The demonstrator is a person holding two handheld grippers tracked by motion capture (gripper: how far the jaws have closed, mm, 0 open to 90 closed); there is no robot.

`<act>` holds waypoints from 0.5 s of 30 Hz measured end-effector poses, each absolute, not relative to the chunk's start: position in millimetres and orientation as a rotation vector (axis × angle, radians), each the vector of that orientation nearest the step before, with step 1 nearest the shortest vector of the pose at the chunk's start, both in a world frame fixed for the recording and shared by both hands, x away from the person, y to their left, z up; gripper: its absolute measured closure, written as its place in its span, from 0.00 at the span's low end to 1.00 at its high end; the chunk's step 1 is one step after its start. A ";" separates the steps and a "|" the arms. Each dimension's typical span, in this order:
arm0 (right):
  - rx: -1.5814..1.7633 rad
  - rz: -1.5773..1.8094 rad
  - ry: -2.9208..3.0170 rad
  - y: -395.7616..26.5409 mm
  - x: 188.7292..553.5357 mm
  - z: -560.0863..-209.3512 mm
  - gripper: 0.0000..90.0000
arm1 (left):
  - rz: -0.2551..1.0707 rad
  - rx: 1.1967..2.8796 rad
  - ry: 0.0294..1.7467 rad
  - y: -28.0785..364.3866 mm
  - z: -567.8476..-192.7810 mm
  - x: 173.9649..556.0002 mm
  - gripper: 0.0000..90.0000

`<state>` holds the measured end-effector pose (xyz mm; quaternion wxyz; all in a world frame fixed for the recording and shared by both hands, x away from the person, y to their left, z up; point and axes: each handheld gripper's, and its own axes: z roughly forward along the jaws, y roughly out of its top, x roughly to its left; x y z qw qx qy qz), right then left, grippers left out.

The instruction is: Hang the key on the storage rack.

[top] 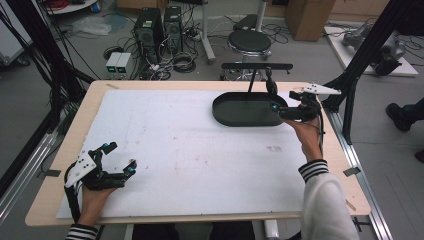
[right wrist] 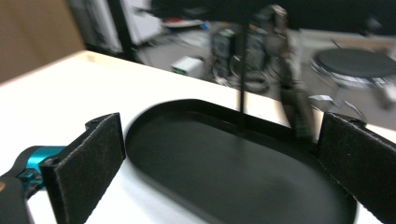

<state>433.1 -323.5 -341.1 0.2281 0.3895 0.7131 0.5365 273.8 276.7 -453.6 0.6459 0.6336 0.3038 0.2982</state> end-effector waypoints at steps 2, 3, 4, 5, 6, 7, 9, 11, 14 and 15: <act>1.008 1.511 1.991 -324.1 417.6 -341.2 0.00 | 0.681 1.446 0.689 276.6 -453.4 273.9 0.02; 0.991 1.517 1.997 -324.0 412.3 -341.5 0.00 | 0.682 1.445 0.690 276.5 -453.5 273.9 0.02; 0.963 1.525 2.003 -324.4 405.1 -342.4 0.00 | 0.683 1.444 0.690 276.3 -453.5 274.0 0.02; 0.935 1.543 2.002 -324.9 397.8 -343.5 0.00 | 0.683 1.444 0.690 276.2 -453.5 273.9 0.02; 0.903 1.561 1.999 -325.6 390.8 -345.1 0.00 | 0.684 1.445 0.690 276.1 -453.5 274.0 0.02; 0.873 1.586 1.990 -326.3 383.5 -347.5 0.00 | 0.683 1.446 0.691 276.0 -453.5 273.9 0.02; 0.863 1.574 2.014 -326.3 371.2 -349.6 0.00 | 0.686 1.450 0.690 275.9 -453.3 273.9 0.02; 0.777 1.632 1.968 -328.4 357.9 -356.5 0.00 | 0.686 1.449 0.694 275.9 -453.4 273.9 0.02; 0.747 1.663 1.957 -332.1 342.2 -372.4 0.00 | 0.687 1.447 0.691 276.0 -453.4 273.7 0.02; 0.757 1.671 1.955 -333.5 338.6 -378.4 0.00 | 0.687 1.445 0.690 275.9 -453.5 273.7 0.02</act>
